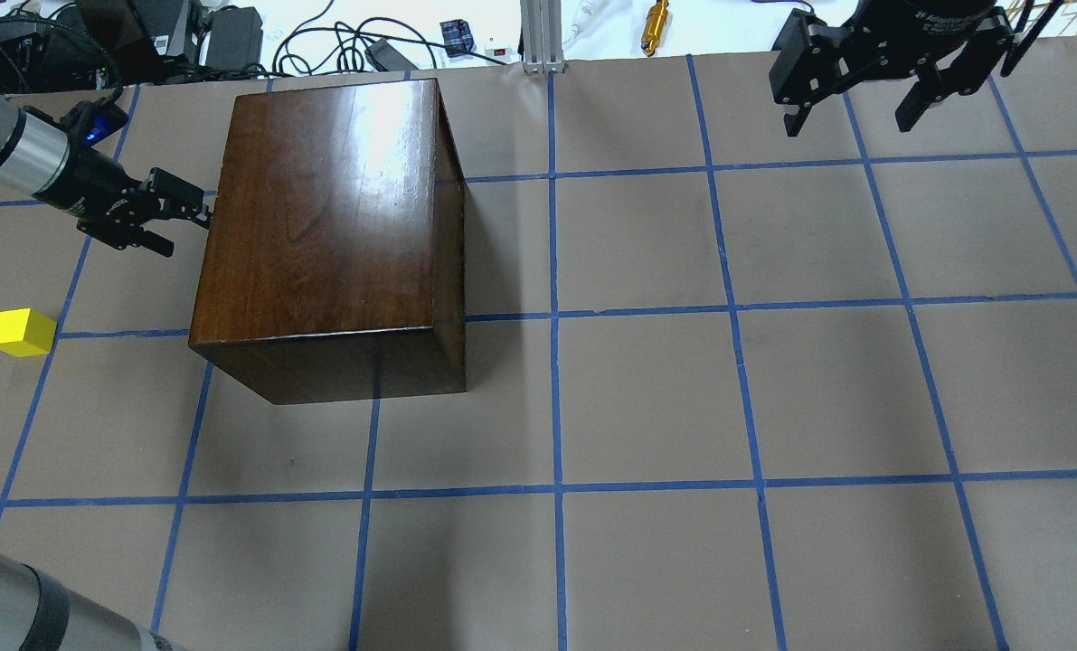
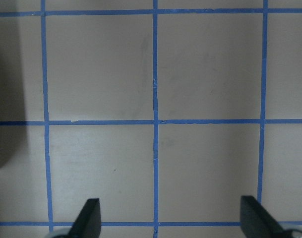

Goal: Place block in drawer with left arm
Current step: 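Grasp the white drawer handle with the left gripper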

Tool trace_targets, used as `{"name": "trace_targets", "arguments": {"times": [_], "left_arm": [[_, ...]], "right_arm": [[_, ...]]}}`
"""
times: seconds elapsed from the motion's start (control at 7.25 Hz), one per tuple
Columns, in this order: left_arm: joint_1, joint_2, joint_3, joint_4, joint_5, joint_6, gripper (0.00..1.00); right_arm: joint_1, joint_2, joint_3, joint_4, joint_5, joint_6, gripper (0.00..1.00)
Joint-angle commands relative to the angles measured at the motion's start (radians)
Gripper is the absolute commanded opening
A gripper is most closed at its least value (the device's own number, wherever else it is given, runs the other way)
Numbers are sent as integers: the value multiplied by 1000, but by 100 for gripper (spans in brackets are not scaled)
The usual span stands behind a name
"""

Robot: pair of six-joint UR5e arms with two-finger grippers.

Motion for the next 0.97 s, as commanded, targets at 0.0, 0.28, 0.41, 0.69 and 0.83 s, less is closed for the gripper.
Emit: {"name": "trace_targets", "arguments": {"times": [0.0,0.28,0.41,0.69,0.83], "left_arm": [[-4,-5,2,2,0,46,100],[-4,-12,-4,0,-1,49,100],[-4,-12,-4,0,-1,51,100],[-4,-21,-4,-1,0,51,100],[-4,-24,-5,-1,0,51,100]], "right_arm": [[0,1,0,0,0,0,100],[0,1,0,0,-1,0,100],[0,1,0,0,-1,0,100],[0,1,0,0,-1,0,100],[0,1,0,0,-1,0,100]]}}
